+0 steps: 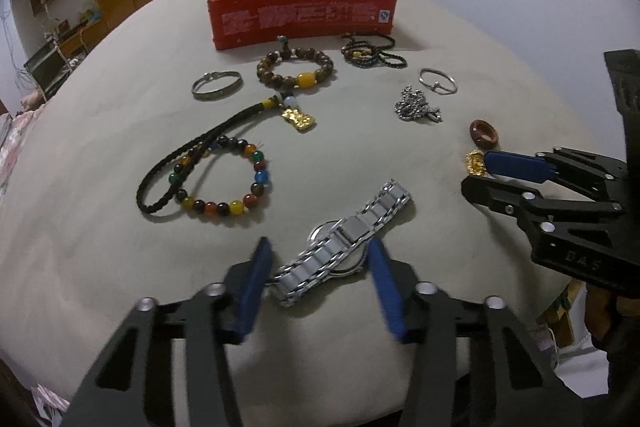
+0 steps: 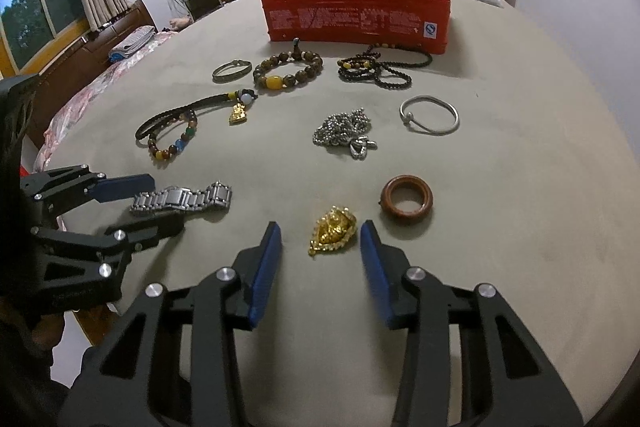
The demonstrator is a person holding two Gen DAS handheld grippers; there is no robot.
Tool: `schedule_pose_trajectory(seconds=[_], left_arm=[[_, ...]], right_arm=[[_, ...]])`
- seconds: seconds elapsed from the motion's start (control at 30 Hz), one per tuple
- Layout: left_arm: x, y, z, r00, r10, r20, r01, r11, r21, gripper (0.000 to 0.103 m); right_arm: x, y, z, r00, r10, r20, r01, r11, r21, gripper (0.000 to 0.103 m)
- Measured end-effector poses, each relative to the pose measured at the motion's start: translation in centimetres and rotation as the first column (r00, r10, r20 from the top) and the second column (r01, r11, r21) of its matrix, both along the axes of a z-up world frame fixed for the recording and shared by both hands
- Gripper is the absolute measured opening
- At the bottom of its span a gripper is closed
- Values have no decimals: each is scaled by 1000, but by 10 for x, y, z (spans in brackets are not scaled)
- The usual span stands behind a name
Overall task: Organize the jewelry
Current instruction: 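Grasp the silver link watch with the left tool while the right tool grasps the gold pendant, then carry the watch with the left tool into the red tray while the right tool drops the pendant there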
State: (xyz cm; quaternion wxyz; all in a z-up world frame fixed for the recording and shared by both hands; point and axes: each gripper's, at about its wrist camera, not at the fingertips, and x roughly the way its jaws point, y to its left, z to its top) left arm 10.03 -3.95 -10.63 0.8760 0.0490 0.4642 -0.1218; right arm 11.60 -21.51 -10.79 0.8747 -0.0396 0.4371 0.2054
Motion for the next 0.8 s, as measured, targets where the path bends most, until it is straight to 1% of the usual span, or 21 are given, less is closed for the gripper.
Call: schedule_pose_trajectory(seconds=[0.03,0.07,0.1,0.13,0.3,0.33,0.43,0.67,0.8], left_arm=[[0,0,0,1000,-3,2,3,1000,-1,44],[-1,-1,1,1000,-11,2,11,1000,-5,35],[-1,-1,1,1000,-15,2,15,1000,-12,33],[-1,-1,3,1000,-12,1,12,1000,-20,33],[-3,1,6,1000,-15,3,15,999,-41,33],[-4,1,7,1000,-13,6,14,999,-43,33],[-7,3,14,1000,-6,24,8,999,-52,33],[-13,6,40,996,2,87,3,998,-59,32],[-11,10,48,995,11,100,-4,998,-66,32]], right_arm=[[0,0,0,1000,2,3,-2,1000,1,35],[0,0,0,1000,5,4,-5,1000,6,30],[0,0,0,1000,7,2,-7,1000,11,28],[1,0,0,1000,8,3,-8,1000,12,23],[-1,-1,1,1000,15,3,-15,1000,22,21],[-1,-1,2,1000,19,3,-19,999,30,17],[-4,1,6,1000,26,11,-26,999,34,15],[-8,3,17,999,32,32,-33,999,43,15],[-7,2,21,999,34,39,-35,998,42,15]])
